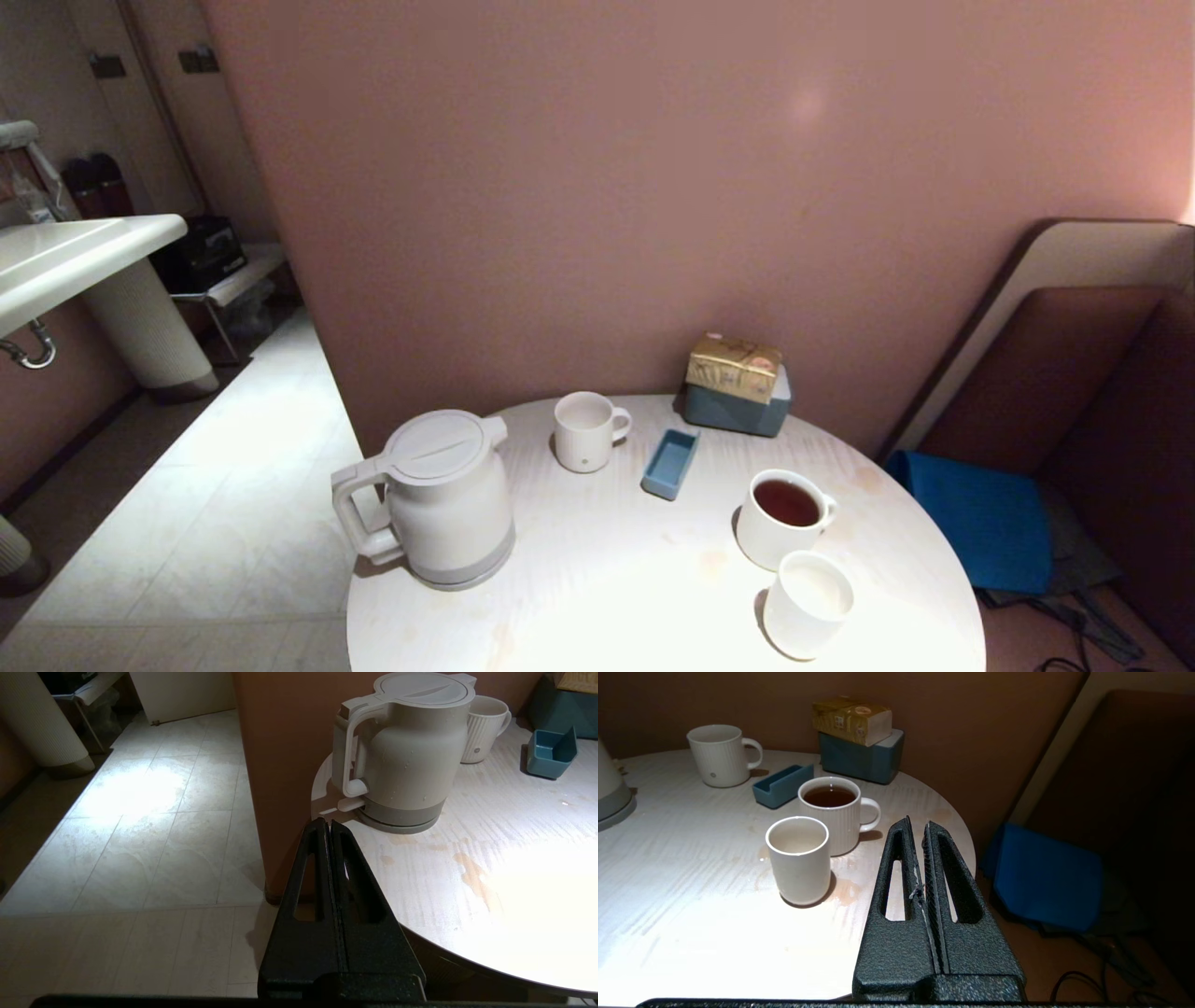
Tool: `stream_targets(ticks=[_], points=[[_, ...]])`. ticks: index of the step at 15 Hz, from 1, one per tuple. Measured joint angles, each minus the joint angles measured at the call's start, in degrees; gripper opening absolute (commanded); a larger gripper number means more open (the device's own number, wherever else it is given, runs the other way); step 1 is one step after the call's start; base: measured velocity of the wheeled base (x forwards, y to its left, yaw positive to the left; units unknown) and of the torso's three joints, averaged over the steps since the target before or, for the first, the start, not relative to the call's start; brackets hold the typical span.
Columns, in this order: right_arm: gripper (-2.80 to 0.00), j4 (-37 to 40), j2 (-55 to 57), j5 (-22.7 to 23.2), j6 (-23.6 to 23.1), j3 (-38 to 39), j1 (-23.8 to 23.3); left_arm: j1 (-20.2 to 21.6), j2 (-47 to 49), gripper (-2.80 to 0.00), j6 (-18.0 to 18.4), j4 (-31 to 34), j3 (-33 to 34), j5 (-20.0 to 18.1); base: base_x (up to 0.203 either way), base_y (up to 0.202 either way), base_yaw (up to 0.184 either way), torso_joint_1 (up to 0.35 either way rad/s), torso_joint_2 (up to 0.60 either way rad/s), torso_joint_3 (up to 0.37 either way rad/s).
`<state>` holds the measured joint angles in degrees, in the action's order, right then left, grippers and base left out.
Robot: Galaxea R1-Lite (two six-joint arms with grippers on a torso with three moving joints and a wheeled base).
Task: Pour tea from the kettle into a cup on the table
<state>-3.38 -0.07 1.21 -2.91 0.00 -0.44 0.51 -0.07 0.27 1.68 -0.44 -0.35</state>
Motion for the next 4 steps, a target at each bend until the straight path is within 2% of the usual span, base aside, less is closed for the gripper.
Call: stream_targets(ticks=[4], points=[[-2.80,-0.1,0.0,0.0,1.0,0.0,0.0,0.0,0.0,-2.80,0.0,0.0,0.0,0.0,0.000,0.000,0.000,0.000,0.00,0.000]])
